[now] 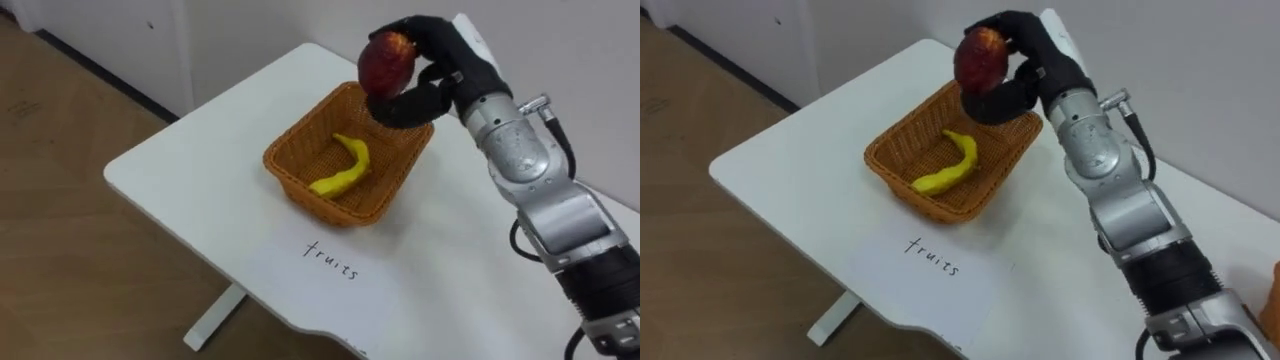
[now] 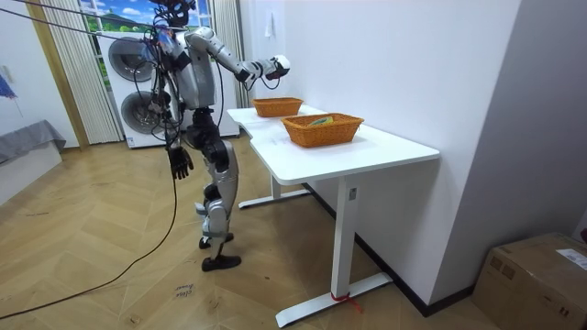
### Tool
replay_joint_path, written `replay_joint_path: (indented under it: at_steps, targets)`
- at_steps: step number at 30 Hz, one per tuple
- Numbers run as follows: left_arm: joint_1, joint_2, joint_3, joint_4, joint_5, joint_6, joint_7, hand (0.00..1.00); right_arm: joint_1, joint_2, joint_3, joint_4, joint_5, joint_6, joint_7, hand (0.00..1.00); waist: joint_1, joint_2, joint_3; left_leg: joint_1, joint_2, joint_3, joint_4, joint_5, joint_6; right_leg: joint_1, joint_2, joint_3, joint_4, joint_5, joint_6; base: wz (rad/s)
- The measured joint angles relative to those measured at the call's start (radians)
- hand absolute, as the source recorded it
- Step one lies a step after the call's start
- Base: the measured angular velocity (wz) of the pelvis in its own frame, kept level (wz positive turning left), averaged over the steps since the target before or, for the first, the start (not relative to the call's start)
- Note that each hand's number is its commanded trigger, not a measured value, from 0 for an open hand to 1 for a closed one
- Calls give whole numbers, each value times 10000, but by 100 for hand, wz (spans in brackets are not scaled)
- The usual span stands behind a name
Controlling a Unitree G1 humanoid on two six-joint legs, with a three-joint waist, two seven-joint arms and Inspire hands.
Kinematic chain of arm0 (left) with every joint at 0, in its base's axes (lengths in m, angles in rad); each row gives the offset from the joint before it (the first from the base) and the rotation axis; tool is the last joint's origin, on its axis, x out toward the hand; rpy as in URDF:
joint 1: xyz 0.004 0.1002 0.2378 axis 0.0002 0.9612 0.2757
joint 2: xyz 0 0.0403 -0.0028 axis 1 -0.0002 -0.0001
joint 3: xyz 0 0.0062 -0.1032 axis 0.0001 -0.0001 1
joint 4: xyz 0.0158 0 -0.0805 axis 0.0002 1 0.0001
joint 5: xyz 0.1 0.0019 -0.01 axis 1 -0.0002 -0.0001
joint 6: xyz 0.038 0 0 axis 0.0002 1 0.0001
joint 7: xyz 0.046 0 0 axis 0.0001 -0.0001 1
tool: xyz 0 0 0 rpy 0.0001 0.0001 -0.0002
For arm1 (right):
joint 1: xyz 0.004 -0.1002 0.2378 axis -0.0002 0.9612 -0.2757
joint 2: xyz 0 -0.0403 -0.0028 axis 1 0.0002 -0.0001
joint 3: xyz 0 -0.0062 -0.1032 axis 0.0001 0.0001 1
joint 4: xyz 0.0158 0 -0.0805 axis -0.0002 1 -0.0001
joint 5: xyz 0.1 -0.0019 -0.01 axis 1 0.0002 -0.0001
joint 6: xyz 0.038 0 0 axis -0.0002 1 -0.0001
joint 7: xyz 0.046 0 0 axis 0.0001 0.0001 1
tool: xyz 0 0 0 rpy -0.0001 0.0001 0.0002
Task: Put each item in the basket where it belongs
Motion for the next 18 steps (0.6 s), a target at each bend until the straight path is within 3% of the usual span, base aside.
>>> replay_joint_path:
  at_steps: [7, 14, 18]
  targets:
    - [29, -17, 6, 29, 43, 232, 140, 0, 3, 281, 478, 832, -145, 229, 574, 100, 377, -22, 33, -86, -13, -144, 18, 3, -11, -12, -7, -206, 4, 0, 3, 6]
    - [53, 46, -7, 25, 90, 222, 180, 0, 2, 280, 485, 976, -50, 320, 599, 100, 483, -143, -52, -53, -21, -156, 26, 5, -11, 33, -10, -250, 10, 1, 3, 1]
    - [54, 66, -121, -41, 90, 218, 225, 0, 2, 279, 485, 1006, -34, 320, 595, 100, 457, -139, -46, -49, -33, -152, 71, 5, -10, 59, -20, -230, 10, 2, 4, 0]
